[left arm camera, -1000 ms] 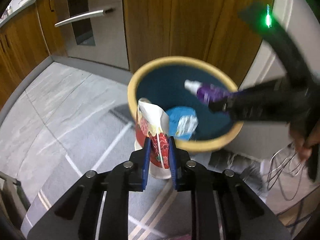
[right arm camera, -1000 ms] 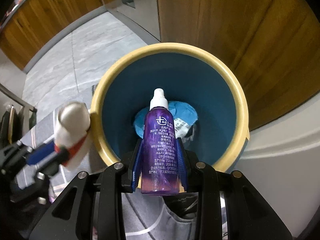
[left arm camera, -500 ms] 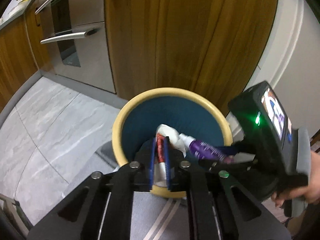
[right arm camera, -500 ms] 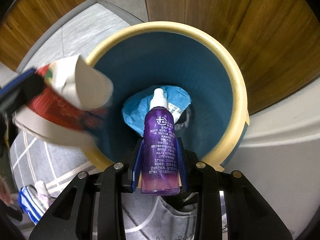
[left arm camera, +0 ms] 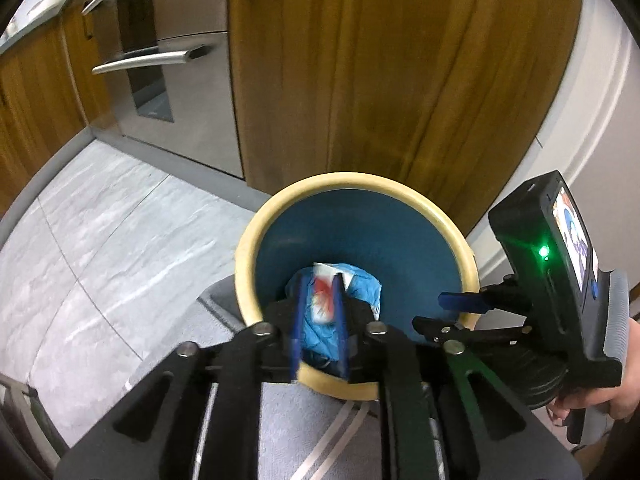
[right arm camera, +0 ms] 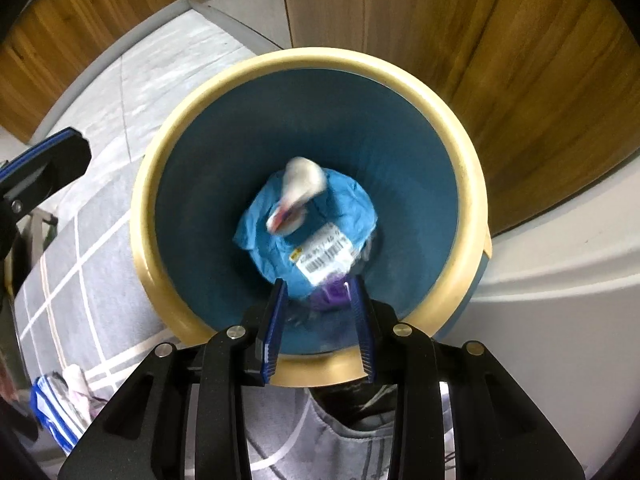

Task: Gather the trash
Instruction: 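Open the right tool to drop the bottle while the left tool drops the cup, then move both tools back over the remaining trash on the mat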

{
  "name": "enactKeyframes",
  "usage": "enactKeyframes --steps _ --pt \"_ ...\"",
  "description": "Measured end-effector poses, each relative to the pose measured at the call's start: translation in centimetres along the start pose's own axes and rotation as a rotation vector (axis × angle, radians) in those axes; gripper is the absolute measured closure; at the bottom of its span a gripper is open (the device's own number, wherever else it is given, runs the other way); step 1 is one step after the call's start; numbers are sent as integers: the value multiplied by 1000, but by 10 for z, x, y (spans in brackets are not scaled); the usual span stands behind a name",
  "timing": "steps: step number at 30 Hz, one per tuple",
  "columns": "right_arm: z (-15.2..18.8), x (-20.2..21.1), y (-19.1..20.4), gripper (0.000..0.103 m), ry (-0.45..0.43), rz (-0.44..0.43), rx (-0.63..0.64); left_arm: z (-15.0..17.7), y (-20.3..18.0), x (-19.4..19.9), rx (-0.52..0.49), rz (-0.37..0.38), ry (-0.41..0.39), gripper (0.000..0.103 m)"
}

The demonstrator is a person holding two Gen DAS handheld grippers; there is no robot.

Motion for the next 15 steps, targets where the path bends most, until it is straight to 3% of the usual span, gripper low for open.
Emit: enactKeyframes --steps 6,9,15 --pt "-2 8 3 59 -26 -8 5 15 13 17 39 -26 2 71" --pt "-1 14 7 55 -39 -14 20 23 19 29 60 -42 1 58" --pt "3 32 17 33 -78 -4 65 40 24 62 92 -97 -18 31"
Point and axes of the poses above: each gripper's, at about its wrist camera, not at the fingertips, and x roughly against the way its jaws point, y to its left, z to its underside, the point moved 2 cm from there along -x, roughly the way its jaws point, and after that the axes turned 1 degree about -y, right-handed, at the moved point
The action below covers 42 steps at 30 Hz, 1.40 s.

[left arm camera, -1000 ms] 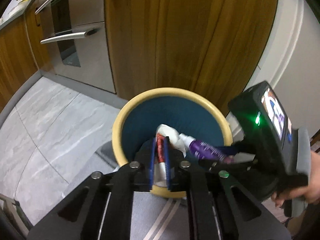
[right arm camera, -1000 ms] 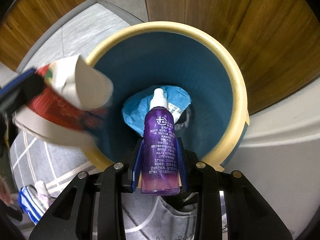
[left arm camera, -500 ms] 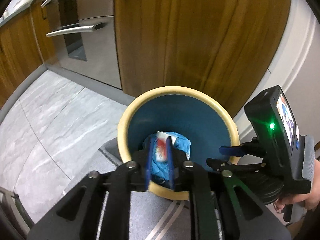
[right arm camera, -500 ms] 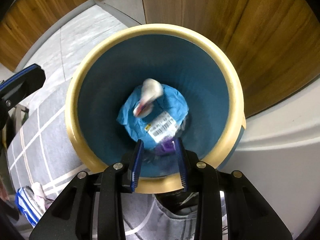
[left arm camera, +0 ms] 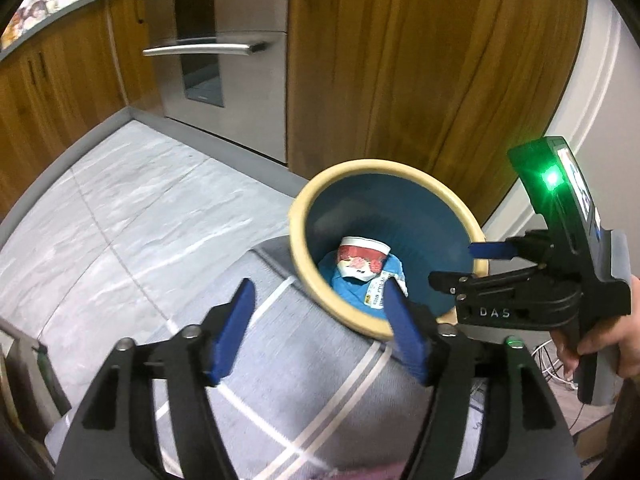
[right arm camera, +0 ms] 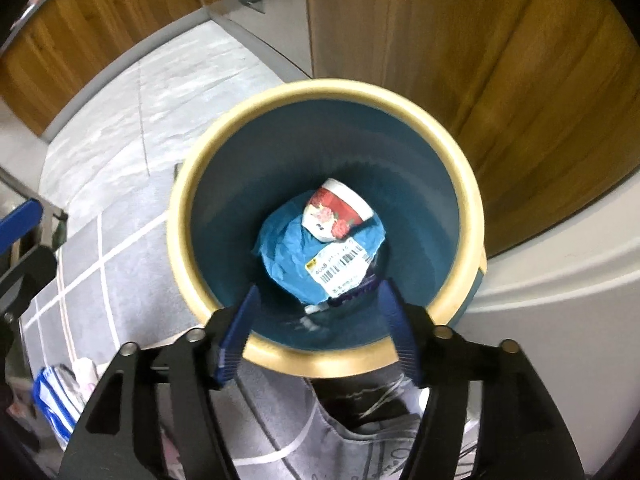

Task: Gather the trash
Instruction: 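Move both tools back over the remaining trash on the mat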

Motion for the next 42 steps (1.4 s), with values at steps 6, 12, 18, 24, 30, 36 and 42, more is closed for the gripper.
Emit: enactKeyframes --steps 6,12,18,24,30,36,42 --pt "2 38 14 10 -99 -25 78 13 9 47 29 -64 -54 9" --pt "11 90 26 6 -247 -14 155 34 23 88 95 -126 -63 6" --pt "26 123 47 6 -315 -20 212 61 35 131 117 -144 -96 6" --pt "47 144 67 5 -354 -72 195 97 47 166 151 -159 -109 6" --pt "70 147 91 5 -331 -117 183 128 52 178 132 -208 -102 6" --pt "91 136 109 5 -261 -143 177 150 61 180 144 -214 -73 6" --pt "101 124 122 5 -209 -123 207 161 71 173 173 -248 -34 6"
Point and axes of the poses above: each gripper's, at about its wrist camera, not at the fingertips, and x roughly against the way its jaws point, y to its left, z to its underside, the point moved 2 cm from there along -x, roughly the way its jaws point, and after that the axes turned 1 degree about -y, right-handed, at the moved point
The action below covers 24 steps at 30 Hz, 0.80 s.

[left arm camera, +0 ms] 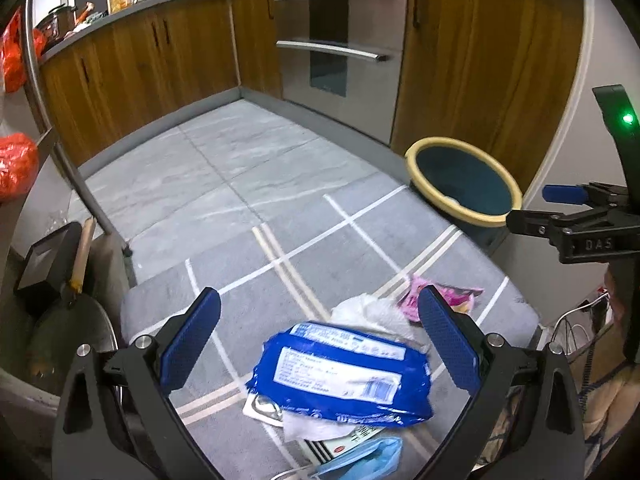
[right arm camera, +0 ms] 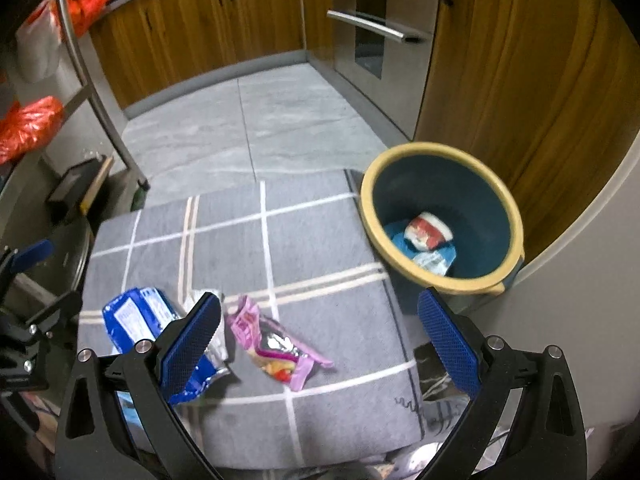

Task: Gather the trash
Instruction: 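Move both tools back over the remaining trash on the mat, then grasp the blue wipes pack with the left tool while the right tool grasps the pink wrapper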

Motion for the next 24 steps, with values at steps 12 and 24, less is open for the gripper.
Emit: enactKeyframes --steps 12,24 --pt "20 -51 21 6 187 16 120 22 17 -36 11 -45 169 6" --pt "36 -72 51 11 266 8 246 52 35 -61 -23 -19 256 6"
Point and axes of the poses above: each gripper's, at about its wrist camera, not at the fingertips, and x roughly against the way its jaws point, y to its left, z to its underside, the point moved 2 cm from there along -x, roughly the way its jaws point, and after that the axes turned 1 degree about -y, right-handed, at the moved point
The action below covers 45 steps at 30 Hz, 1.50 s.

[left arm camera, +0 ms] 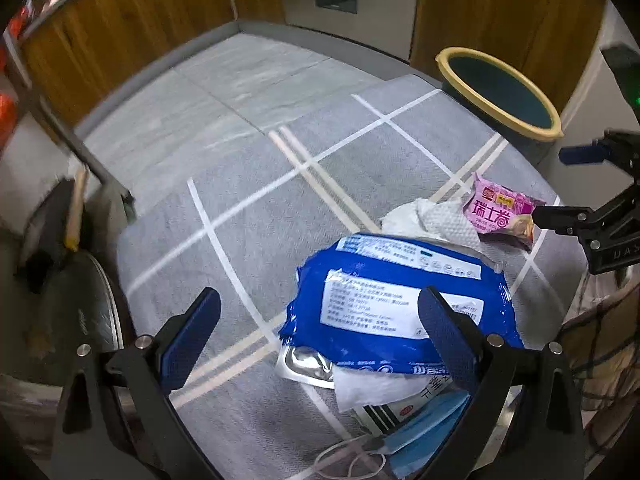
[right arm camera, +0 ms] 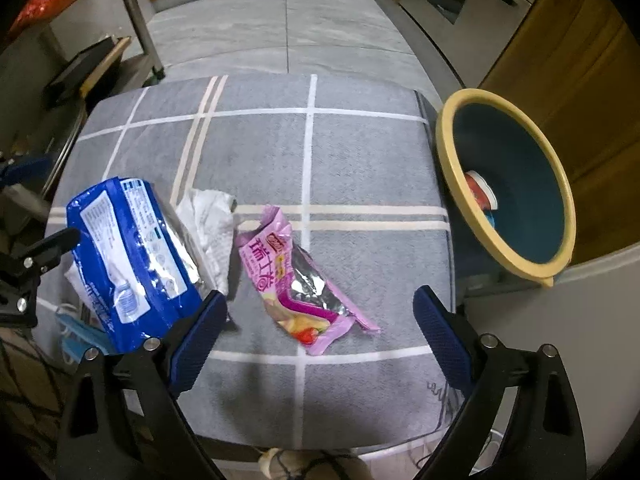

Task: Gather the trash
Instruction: 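Grasp the blue wipes pack with the left tool while the right tool grasps the pink wrapper, then lift the wipes pack and pink wrapper and carry both over the teal bin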

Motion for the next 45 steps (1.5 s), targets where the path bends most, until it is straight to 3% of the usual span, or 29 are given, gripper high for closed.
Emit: enactKeyframes --steps 5,9,13,15,17,19,23,24,26,29,31,40,45 --pt "0 -8 -1 15 38 12 -9 7 14 -14 86 35 60 7" --pt "2 -21 -2 24 80 10 -23 11 11 -23 104 80 99 15" --pt "4 -29 1 29 101 -5 -22 12 4 -30 99 106 120 36" --pt "4 -33 1 31 108 -5 -18 11 1 -33 98 99 127 40" --pt "3 -37 2 33 113 -13 -20 10 1 -36 104 89 135 55" --pt "2 -44 2 35 125 -31 -37 7 3 -37 121 89 130 62" --pt "3 -54 7 46 153 -21 -26 2 5 -32 107 81 103 81" --pt "3 -55 8 50 151 -24 -24 2 4 -32 98 80 104 83" --pt "1 -54 11 81 142 -39 -18 1 1 -30 72 69 92 86" --pt "0 -52 11 95 149 -52 -30 -7 -2 -18 57 84 37 89" --pt "-1 -49 8 99 139 -56 -42 -11 -4 -12 56 102 11 90" --pt "-13 -25 -18 100 59 -58 -185 -31 -26 17 -2 150 -112 92" --pt "-24 -8 -36 100 -7 -43 -200 -42 -42 38 -51 152 -191 93"
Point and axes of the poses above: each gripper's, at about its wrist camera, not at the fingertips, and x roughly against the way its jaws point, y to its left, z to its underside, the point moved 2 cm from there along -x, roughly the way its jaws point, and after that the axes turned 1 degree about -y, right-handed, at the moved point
